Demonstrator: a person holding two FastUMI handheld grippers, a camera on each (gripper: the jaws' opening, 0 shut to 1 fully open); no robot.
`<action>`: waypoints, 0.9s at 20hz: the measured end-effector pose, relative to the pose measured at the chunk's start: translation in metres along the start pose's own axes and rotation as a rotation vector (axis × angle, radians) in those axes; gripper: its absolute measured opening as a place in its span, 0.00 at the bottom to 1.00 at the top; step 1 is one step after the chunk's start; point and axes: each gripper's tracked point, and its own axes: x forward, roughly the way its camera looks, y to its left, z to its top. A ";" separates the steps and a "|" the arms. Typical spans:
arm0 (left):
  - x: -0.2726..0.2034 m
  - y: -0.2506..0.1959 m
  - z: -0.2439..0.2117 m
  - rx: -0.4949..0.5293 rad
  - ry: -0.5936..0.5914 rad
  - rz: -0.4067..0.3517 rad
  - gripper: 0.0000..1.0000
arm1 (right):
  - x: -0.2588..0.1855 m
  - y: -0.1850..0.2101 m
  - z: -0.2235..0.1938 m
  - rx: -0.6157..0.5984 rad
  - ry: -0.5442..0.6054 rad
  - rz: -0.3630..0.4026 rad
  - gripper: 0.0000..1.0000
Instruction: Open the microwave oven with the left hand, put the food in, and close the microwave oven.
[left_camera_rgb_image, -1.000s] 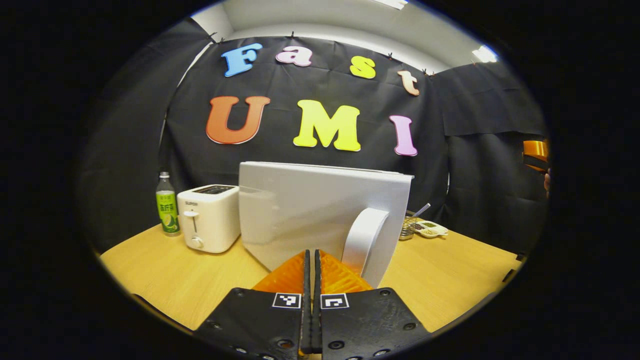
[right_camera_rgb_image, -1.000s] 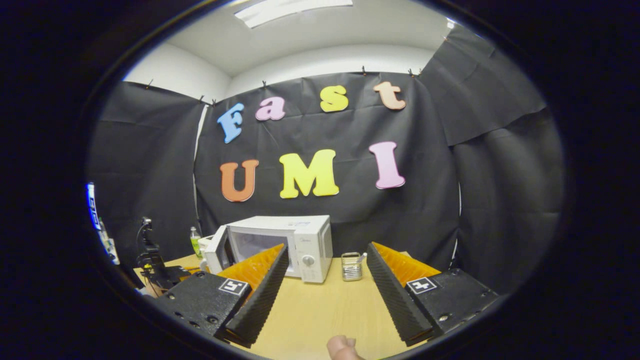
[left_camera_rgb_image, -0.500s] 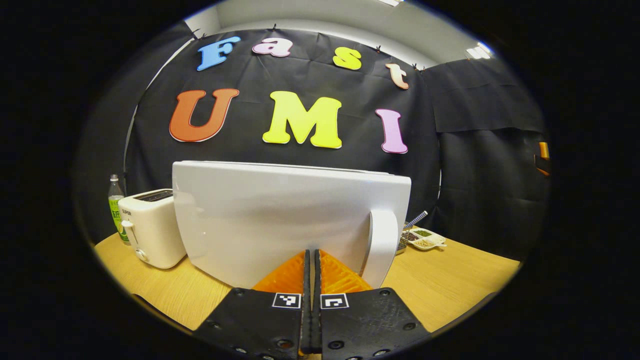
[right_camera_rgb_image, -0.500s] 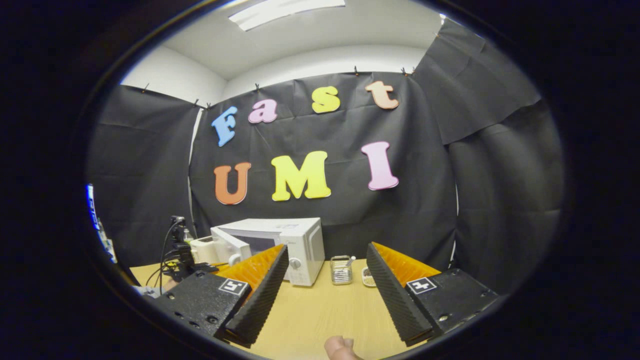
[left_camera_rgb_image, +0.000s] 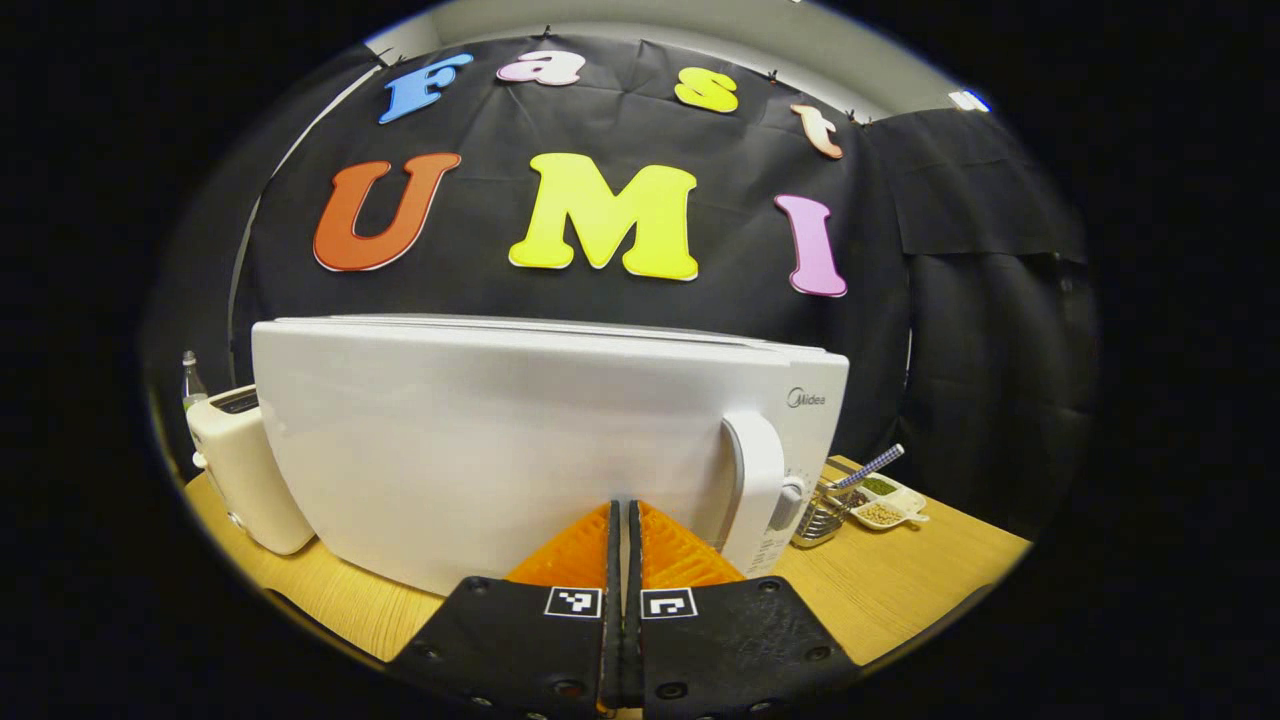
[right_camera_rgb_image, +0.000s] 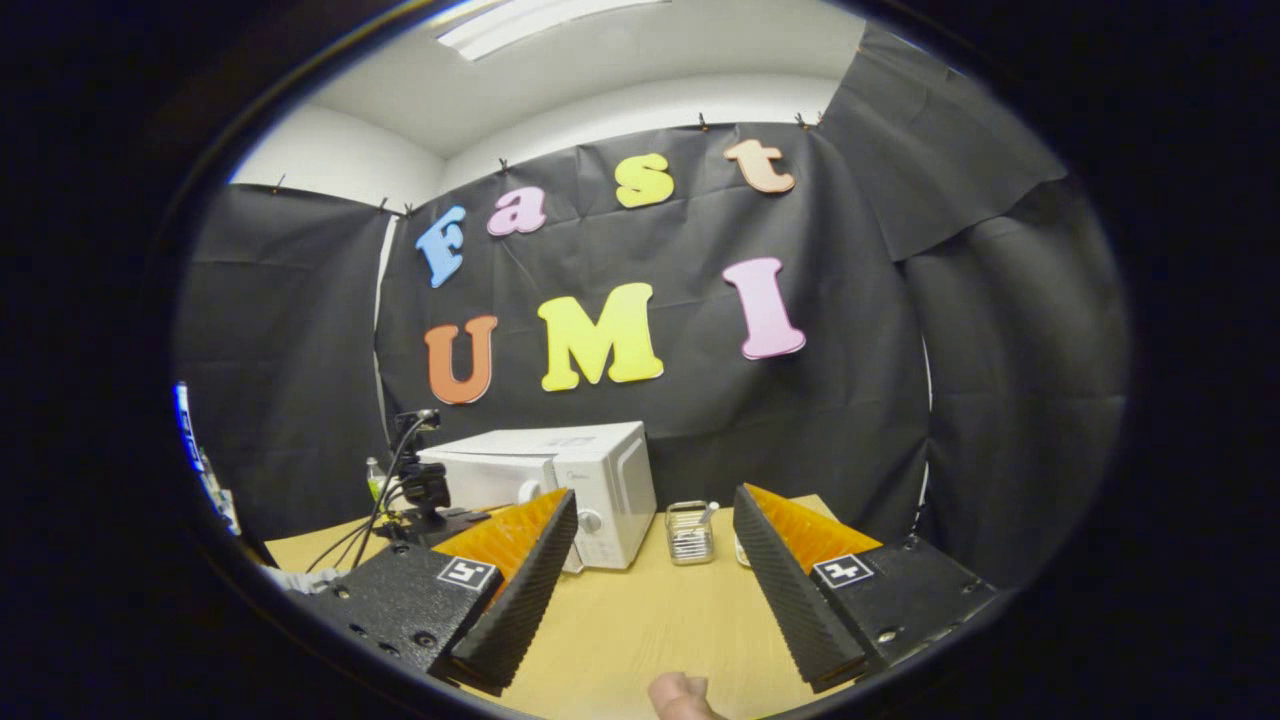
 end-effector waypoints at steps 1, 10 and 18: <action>-0.006 0.002 0.000 -0.003 0.020 0.010 0.00 | -0.001 0.000 0.001 0.000 0.000 -0.005 0.90; -0.080 0.001 0.016 -0.049 0.060 0.113 0.24 | -0.032 0.025 0.009 -0.015 0.024 -0.036 1.00; -0.247 -0.007 0.066 -0.015 -0.040 0.126 0.96 | -0.075 0.071 0.029 -0.033 0.003 -0.049 1.00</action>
